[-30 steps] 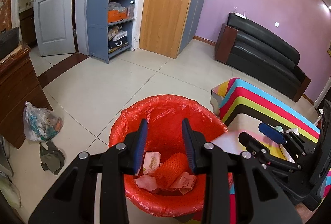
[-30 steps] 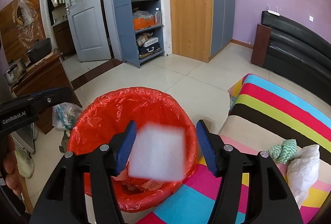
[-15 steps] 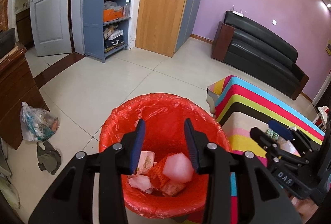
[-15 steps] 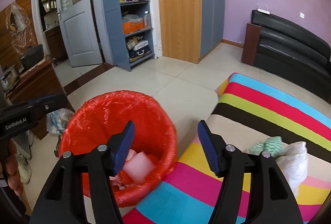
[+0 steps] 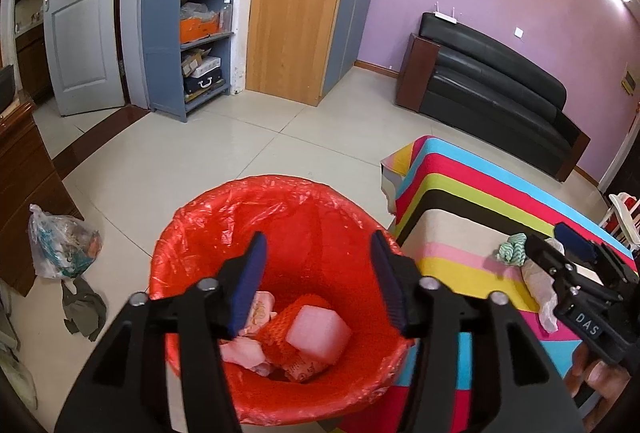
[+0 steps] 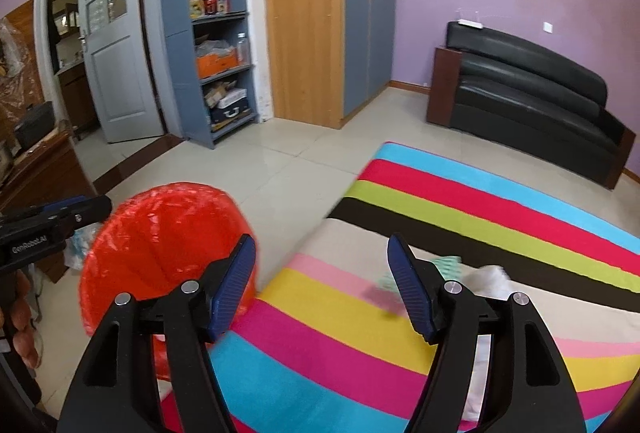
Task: Collect trash
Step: 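Move both open tools back over the bed items, then grasp the white plastic bag with the right tool while the left grasps the green zigzag cloth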
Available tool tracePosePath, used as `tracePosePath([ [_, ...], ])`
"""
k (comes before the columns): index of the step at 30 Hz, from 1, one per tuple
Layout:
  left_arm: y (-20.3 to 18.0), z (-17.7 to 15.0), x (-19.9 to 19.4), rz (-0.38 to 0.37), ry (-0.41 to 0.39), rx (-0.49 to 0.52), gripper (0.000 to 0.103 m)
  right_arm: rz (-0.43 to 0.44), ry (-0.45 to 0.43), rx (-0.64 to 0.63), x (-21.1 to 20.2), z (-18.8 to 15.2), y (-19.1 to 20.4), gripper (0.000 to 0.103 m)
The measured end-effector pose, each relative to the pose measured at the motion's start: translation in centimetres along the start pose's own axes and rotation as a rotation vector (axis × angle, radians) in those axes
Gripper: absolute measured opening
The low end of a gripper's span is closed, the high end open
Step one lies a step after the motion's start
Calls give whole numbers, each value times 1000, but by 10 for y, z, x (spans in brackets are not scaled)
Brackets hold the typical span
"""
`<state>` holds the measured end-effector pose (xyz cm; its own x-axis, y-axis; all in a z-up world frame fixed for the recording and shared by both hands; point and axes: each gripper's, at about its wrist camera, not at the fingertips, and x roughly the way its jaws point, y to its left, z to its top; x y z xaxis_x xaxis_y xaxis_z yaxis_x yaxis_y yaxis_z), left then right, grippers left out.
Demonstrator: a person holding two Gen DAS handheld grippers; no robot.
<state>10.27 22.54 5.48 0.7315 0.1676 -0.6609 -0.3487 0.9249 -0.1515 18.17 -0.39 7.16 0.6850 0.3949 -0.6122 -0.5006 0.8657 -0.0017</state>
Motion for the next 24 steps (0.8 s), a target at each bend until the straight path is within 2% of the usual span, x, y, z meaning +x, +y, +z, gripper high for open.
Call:
tracePosePath([
  [12, -40, -4, 14, -1, 8, 49, 65, -113, 16, 64, -4, -14, -66, 68],
  [24, -87, -7, 34, -24, 28, 93, 65, -159, 98, 112, 21, -33, -102, 68],
])
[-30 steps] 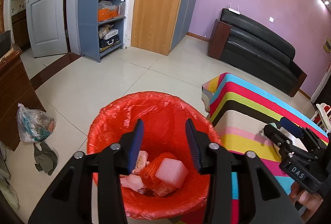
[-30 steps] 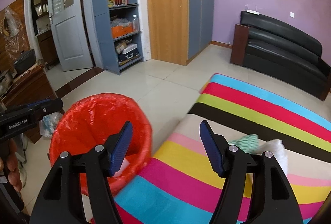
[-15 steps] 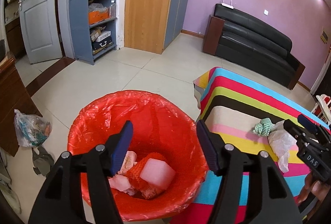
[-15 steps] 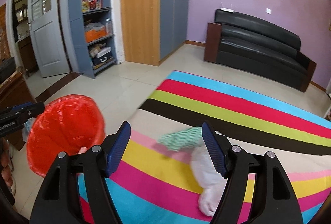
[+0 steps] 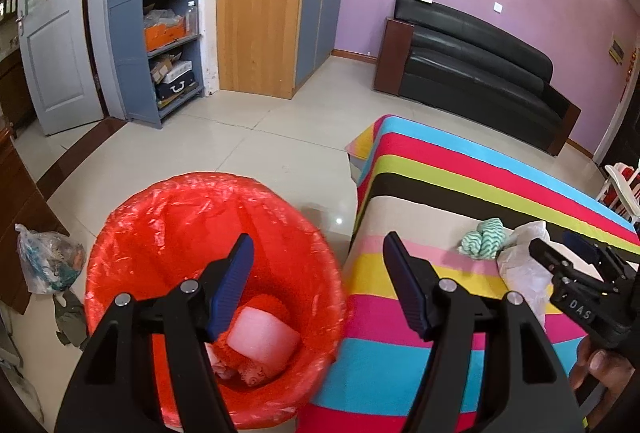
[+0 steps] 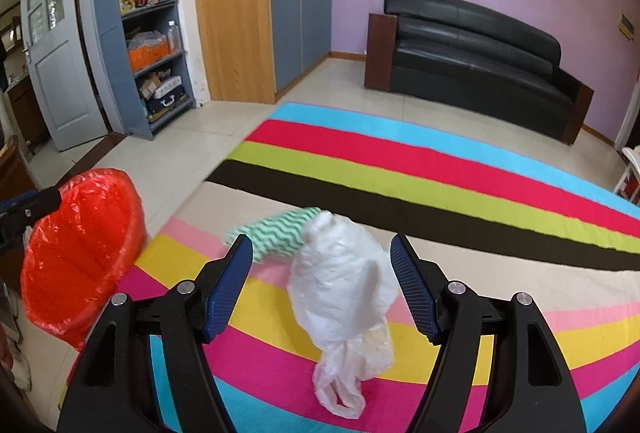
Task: Collect trash
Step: 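Grasp the white plastic bag with the right tool while the left grasps the green zigzag cloth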
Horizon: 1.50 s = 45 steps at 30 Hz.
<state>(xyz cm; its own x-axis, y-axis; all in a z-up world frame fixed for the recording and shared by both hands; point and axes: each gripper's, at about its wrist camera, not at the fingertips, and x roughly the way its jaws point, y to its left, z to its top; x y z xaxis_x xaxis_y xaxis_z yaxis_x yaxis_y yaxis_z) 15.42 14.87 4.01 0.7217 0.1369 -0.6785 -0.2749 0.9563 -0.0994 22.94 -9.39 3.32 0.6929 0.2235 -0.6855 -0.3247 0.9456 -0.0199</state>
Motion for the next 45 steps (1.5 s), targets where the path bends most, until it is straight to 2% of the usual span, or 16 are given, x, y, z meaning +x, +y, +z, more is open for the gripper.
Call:
tracePosePath([
  [15, -49, 2, 26, -33, 22, 47, 65, -6, 92, 6, 27, -19, -14, 67],
  [17, -54, 3, 30, -37, 23, 50, 65, 4, 102, 3, 29, -21, -16, 62],
  [19, -57, 4, 33, -42, 25, 51, 65, 16, 108, 8, 28, -21, -18, 48],
  [25, -75, 6, 44, -62, 29, 68, 65, 13, 107, 11, 20, -21, -27, 40],
  [33, -110, 5, 67, -100, 51, 116, 65, 1, 72, 52, -2, -18, -54, 39],
  [45, -159, -12, 102, -163, 94, 240, 65, -20, 31, 109, -19, -11, -86, 39],
])
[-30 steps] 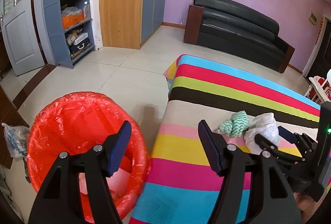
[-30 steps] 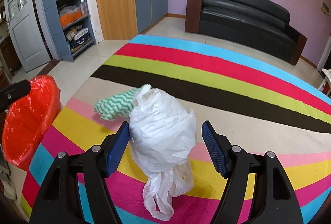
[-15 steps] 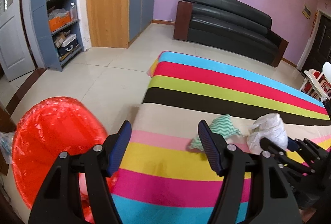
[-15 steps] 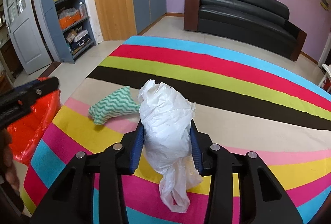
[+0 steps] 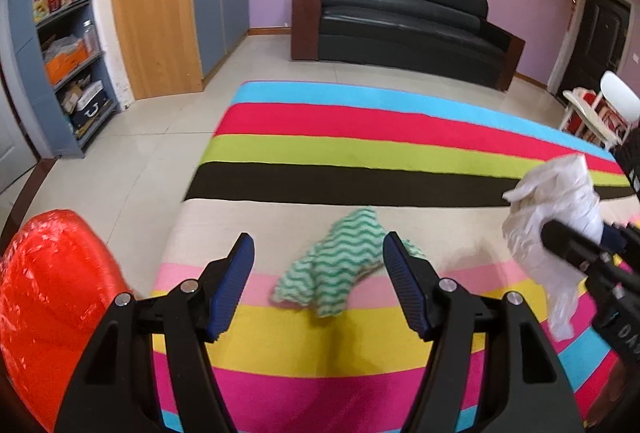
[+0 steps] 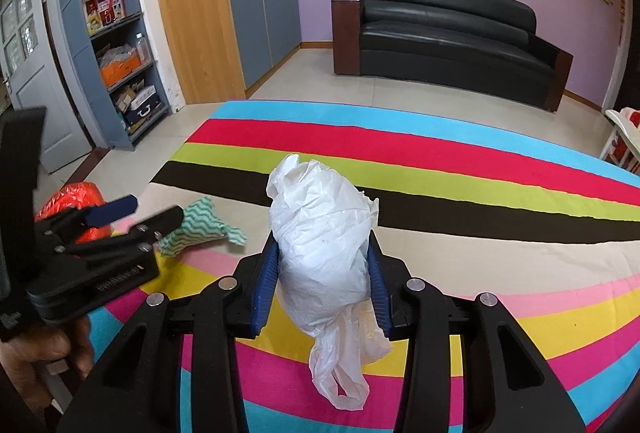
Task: Collect trash
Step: 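Grasp the white plastic bag with the right tool while the left grasps the green zigzag cloth, then carry the green cloth and white plastic bag over the red bin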
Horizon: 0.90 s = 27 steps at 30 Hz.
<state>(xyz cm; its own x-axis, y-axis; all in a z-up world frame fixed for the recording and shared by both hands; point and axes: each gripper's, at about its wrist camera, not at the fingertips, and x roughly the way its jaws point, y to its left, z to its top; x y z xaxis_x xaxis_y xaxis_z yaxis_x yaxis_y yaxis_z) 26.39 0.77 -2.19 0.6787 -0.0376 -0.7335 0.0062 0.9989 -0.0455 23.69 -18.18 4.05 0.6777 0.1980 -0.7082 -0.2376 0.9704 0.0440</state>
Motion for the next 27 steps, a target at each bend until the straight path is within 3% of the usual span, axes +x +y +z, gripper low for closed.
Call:
tracePosePath([
  [4, -6, -1, 15, -1, 21, 36, 64, 3, -4, 16, 0, 3, -6, 39],
  [11, -16, -7, 32, -12, 78, 87, 34, 7, -5, 27, 1, 4, -7, 39],
  [13, -16, -8, 32, -5, 82, 99, 21, 7, -6, 28, 1, 4, -7, 39],
  [27, 3, -8, -10, -15, 26, 78, 20, 16, -16, 20, 2, 3, 1, 39],
])
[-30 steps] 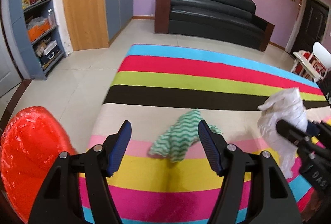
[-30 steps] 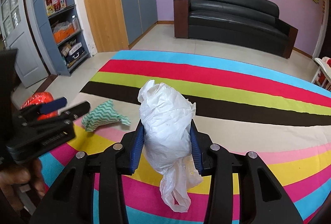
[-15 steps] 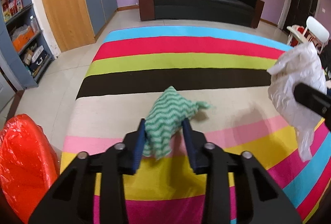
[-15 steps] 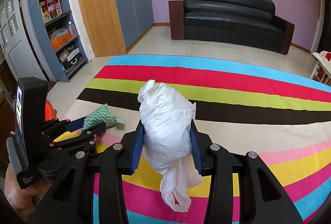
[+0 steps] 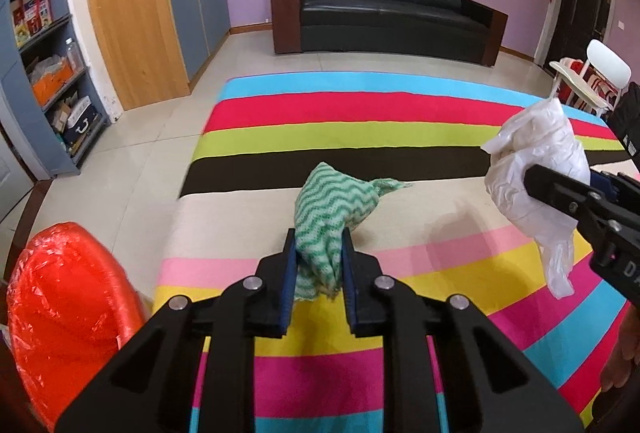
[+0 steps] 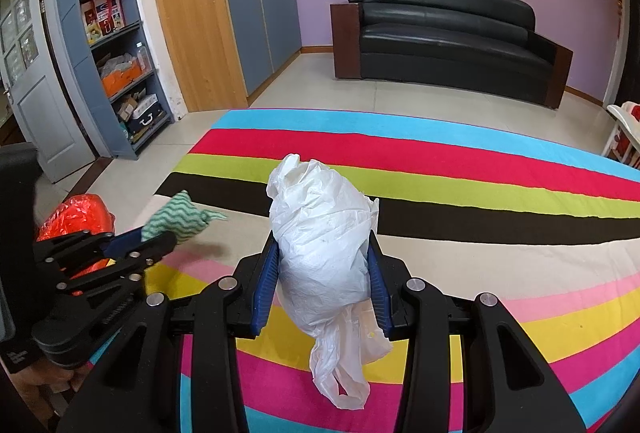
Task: Collect trash
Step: 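Carry the green cloth and white plastic bag over the red bin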
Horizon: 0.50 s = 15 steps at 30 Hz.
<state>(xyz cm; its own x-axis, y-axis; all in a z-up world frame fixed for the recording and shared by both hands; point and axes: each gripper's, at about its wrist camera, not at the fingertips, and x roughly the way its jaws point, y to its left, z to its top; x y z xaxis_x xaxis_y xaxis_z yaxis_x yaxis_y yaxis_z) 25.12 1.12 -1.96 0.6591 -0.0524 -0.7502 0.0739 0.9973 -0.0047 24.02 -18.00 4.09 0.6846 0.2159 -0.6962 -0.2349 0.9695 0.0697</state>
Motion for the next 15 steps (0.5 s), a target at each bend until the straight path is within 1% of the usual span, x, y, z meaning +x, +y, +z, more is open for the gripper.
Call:
tracePosePath([
  [11, 25, -10, -37, 41, -36, -25, 20, 19, -8, -19, 0, 1, 9, 39],
  [15, 31, -14, -49, 58, -48, -33, 20, 30, -13, -35, -1, 2, 18, 39],
])
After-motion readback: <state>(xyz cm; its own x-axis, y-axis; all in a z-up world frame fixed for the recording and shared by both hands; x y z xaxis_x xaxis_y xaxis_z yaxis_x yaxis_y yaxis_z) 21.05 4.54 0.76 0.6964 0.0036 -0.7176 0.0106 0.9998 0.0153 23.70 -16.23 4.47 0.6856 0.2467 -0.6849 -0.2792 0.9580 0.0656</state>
